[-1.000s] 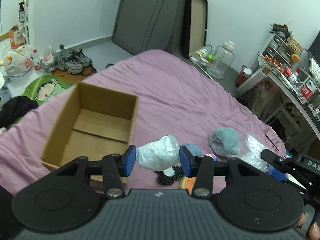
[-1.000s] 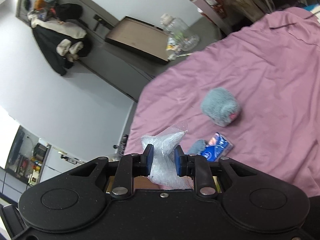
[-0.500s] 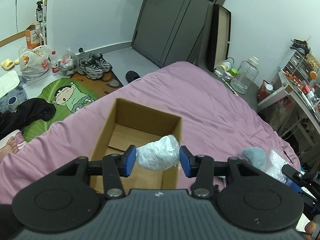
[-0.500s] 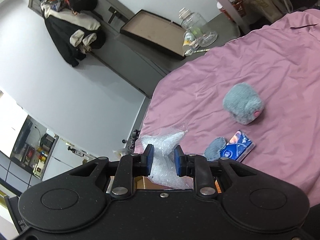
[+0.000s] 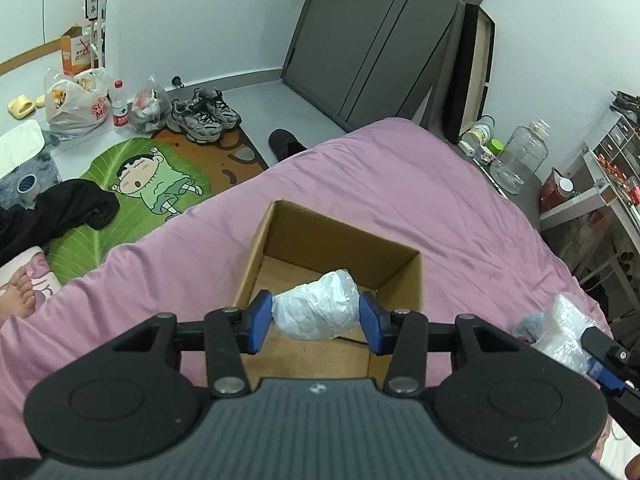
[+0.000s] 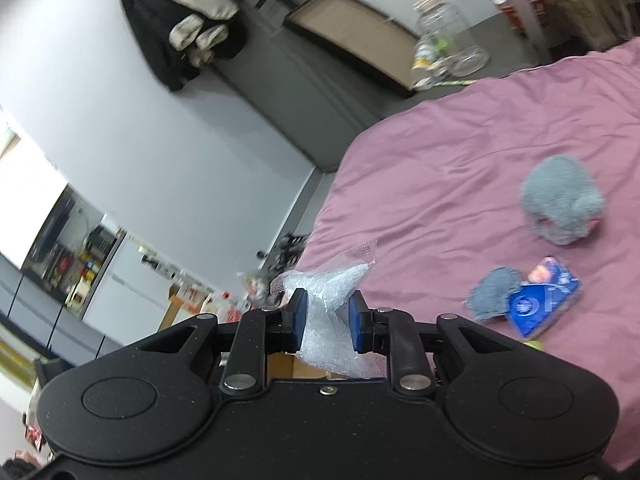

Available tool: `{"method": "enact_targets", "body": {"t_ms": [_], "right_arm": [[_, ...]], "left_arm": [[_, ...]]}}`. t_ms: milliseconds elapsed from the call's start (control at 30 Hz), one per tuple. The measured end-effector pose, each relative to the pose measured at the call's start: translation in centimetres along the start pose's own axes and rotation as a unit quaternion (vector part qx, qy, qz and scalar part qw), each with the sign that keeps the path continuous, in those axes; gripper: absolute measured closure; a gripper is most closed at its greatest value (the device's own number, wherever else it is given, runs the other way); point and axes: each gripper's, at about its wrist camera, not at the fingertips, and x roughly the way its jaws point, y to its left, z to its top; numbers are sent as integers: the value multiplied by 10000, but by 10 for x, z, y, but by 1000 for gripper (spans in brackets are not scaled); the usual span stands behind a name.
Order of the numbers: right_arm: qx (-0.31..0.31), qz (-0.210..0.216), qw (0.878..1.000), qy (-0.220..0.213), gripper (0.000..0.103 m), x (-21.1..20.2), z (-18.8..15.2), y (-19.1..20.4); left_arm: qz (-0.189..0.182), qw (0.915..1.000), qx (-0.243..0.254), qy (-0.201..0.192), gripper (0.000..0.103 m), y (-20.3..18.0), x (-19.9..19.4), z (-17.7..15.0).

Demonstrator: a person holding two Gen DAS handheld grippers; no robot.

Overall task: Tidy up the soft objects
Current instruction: 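Carry the white cloth and plastic bag into the box and open both tools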

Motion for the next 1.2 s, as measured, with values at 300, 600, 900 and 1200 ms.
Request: {"method": "enact_targets", "body": {"t_ms": [300,600,900,1200], "right_arm": [[-142,225,9993,279,81,28,-5,20],[-127,396,9980,474,81,52,-5,30],[-222,397,9969,638,81,93,-9,58],[-378,519,9961,611,55,109,-8,71]], "left_arm": [[-9,9999,-1,135,57,-1,32,12],[196,9998,-46,61,43,-2,39,20],[506,9986,-107,-56,40,3,17,27],[917,9958,-72,-2,36,1,2,22]]}}
